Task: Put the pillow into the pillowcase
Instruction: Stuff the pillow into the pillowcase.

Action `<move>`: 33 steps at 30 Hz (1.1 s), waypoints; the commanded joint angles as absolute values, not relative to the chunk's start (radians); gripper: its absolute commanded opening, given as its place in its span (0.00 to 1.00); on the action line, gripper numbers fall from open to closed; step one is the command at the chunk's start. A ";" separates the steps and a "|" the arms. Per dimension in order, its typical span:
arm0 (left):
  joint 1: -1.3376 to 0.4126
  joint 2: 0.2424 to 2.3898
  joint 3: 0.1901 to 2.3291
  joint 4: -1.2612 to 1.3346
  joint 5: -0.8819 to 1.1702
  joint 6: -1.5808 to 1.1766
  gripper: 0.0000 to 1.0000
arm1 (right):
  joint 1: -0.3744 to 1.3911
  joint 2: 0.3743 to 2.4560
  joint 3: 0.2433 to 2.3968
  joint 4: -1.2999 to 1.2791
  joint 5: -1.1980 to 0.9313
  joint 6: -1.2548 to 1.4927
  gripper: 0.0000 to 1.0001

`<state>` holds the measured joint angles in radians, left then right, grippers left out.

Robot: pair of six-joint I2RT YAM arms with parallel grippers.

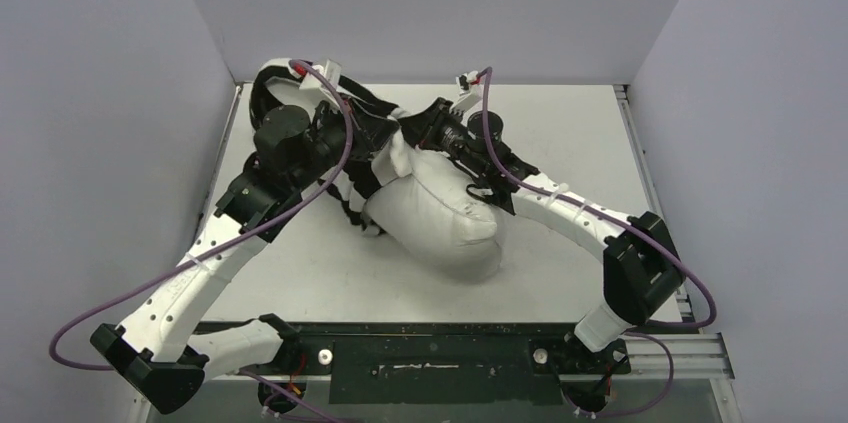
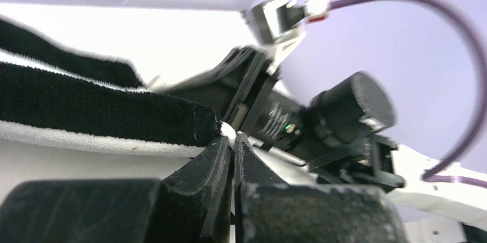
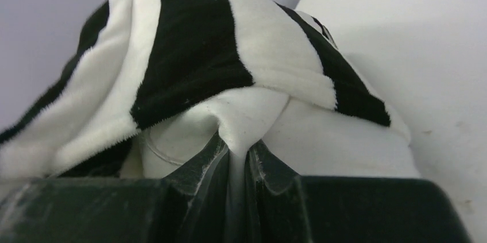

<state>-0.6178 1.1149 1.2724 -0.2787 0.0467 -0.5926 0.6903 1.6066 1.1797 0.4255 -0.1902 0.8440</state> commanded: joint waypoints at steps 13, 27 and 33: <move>-0.515 1.460 1.473 -0.125 0.324 -0.527 0.37 | 0.461 1.649 1.166 0.317 -0.415 0.830 0.64; -0.568 1.387 1.402 -0.469 0.025 -0.237 0.56 | 0.176 1.342 1.095 -0.104 -0.492 0.495 0.91; -0.609 1.473 1.370 -0.402 -0.051 -0.210 0.59 | 0.249 1.222 1.019 -0.254 -0.540 0.221 0.97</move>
<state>-0.5842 1.4139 1.3727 -0.4458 0.0372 -0.2573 0.1917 1.2816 1.0576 -0.1234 -0.5053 0.4381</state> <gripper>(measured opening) 0.586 0.956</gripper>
